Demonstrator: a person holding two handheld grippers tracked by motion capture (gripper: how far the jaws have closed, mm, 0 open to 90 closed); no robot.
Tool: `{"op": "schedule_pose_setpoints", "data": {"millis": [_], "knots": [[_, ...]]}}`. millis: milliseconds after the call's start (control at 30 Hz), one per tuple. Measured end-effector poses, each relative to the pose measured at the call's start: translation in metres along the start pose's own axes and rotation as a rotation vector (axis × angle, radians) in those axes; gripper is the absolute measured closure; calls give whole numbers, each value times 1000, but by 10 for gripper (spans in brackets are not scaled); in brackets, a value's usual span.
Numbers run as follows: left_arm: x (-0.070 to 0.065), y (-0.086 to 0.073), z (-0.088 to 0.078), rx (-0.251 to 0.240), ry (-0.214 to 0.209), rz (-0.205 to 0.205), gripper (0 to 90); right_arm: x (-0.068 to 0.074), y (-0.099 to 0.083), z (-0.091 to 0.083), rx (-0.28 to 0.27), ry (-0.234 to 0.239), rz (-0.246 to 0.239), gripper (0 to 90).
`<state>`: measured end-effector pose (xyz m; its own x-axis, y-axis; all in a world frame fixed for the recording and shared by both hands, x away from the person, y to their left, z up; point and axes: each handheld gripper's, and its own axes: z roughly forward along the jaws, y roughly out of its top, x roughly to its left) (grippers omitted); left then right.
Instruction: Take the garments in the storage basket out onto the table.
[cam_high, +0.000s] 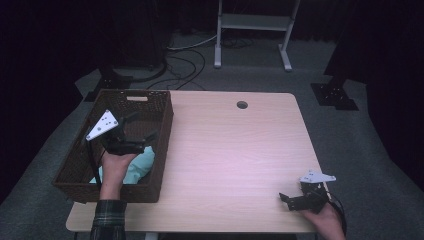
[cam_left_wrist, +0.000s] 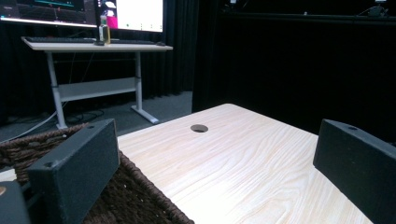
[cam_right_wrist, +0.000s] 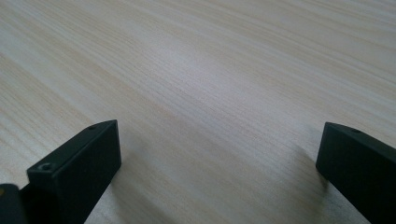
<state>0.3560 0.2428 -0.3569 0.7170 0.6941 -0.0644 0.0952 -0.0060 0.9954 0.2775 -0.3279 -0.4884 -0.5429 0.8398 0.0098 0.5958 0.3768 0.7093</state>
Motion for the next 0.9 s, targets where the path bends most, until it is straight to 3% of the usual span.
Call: {"op": "schedule_pose_setpoints", "data": {"millis": [900], "knots": [[16,-1,-18,-3,50,-10,0,0,0,0,-1,0,1,0]]}}
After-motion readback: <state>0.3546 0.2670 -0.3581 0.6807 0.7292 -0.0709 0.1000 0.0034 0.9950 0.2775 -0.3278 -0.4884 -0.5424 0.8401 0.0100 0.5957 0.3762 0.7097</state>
